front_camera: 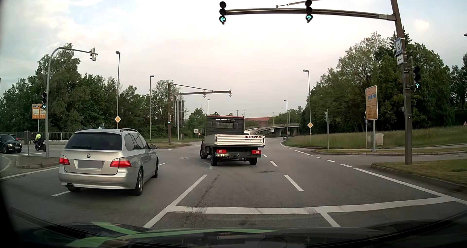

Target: Follow the waypoints while adhering to traffic rules and regulations

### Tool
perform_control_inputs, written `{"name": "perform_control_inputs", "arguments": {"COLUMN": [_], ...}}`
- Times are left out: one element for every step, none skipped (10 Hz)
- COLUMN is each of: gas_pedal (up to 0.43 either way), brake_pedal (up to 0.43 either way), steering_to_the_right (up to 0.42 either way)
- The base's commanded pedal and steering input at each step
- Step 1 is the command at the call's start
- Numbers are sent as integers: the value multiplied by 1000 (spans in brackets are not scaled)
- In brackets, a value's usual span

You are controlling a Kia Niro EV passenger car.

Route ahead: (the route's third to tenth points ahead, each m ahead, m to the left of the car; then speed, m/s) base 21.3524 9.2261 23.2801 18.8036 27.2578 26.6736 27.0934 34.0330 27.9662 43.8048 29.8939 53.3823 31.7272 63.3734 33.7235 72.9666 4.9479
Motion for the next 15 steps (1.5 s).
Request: {"name": "perform_control_inputs", "arguments": {"gas_pedal": [169, 138, 118, 110, 28, 20, 20, 20, 20, 20, 20, 20, 20, 8, 0], "brake_pedal": [0, 0, 0, 0, 0, 0, 0, 0, 0, 0, 0, 0, 0, 0, 0], "steering_to_the_right": [0, 0, 2, 5, 6, 6, 6, 6, 5, 3, -1, -6, -12, -17, -23]}}
